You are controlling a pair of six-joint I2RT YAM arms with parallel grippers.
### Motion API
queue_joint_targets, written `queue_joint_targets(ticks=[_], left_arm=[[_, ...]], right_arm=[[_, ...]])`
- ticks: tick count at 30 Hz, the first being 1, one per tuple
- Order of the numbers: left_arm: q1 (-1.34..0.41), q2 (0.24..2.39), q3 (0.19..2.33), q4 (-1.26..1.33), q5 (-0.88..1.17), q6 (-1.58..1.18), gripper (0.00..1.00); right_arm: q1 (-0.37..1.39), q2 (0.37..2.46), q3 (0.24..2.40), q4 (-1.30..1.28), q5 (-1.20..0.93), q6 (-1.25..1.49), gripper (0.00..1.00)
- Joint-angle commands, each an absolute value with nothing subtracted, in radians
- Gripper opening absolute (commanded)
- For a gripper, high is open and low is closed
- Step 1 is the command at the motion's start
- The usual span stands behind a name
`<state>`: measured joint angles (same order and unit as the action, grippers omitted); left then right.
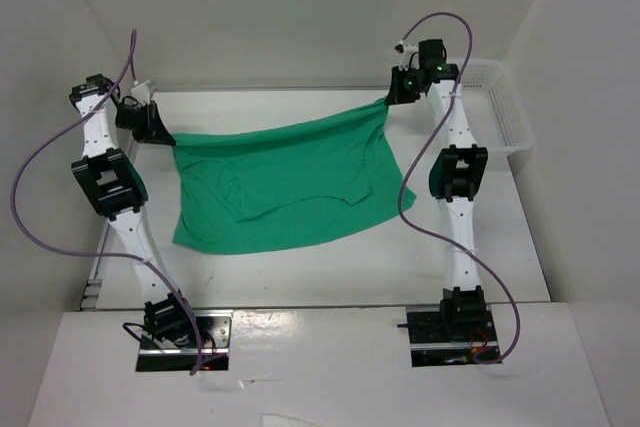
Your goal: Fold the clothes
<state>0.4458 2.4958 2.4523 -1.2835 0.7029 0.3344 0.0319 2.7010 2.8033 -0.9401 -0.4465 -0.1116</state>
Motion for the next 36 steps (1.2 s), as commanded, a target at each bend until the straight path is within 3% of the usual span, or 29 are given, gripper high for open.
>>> queue_joint_targets(ticks=[1, 20, 36], left_arm=[[0.431, 2.484, 2.505, -1.298, 0.746, 0.331, 0.0], [0.4, 2.474, 2.608, -1.298, 0.792, 0.313, 0.0], [0.44, 2.232, 2.281, -1.298, 0.704, 0.339, 0.0]], right_arm=[[0.003, 2.583, 2.77, -0.917, -0.414, -0.133, 0.0], [-0.015, 2.491, 2.717, -0.881, -0.354, -0.133, 0.0], [-0.034, 2.292, 2.545, -0.994, -0.325, -0.205, 0.0]])
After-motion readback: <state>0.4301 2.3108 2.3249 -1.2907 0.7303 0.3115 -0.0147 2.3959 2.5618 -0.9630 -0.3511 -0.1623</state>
